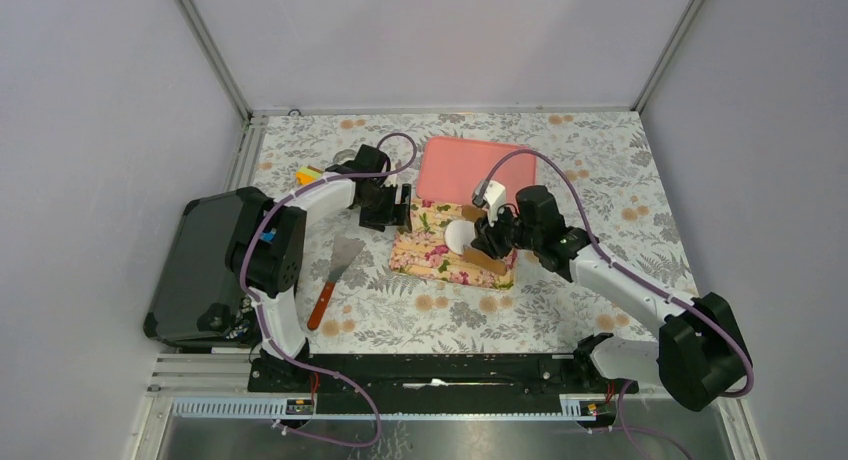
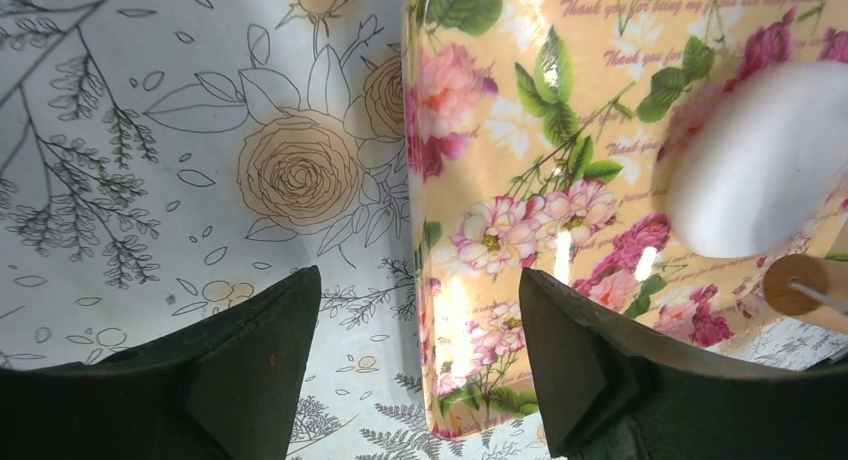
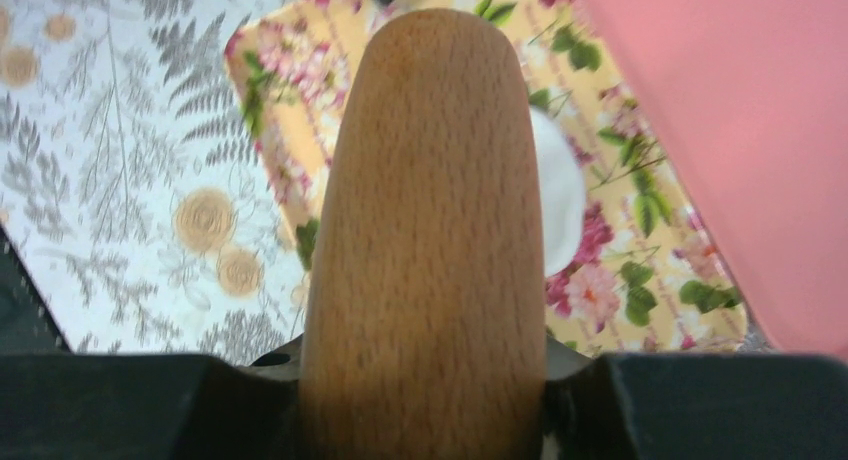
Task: Roll out the dumpling wrappers from the dough
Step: Flatten out the dough on the work surface.
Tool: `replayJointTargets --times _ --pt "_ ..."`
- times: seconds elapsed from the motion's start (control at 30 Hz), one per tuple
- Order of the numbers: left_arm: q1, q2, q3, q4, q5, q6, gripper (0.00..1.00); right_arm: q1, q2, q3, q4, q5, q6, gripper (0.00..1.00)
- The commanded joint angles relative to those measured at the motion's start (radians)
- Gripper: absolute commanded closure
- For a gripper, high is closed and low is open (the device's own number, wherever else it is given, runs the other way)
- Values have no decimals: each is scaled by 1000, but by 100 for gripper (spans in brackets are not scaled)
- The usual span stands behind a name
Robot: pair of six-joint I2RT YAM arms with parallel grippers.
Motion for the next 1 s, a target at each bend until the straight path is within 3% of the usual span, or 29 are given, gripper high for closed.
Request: replayJointTargets --times 0.0,0.17,0.43,0.57,0.73,0.83,0.97 --pt "3 -38 72 -15 -29 36 23 -1 -48 50 -199 -117 -139 100" --pt "4 -14 92 -19 -36 52 23 -1 -78 74 -240 -150 -118 100" --pt "3 66 130 -3 11 67 22 -9 -57 108 118 -131 190 100" --pt "4 100 144 2 7 77 22 -17 24 102 330 -11 310 100" --pt "3 115 137 19 14 72 22 -27 160 30 563 132 340 100" --pt "3 127 134 26 22 68 24 -44 251 -35 696 120 344 100" --pt "3 135 121 42 30 63 28 -60 346 -71 713 80 350 100"
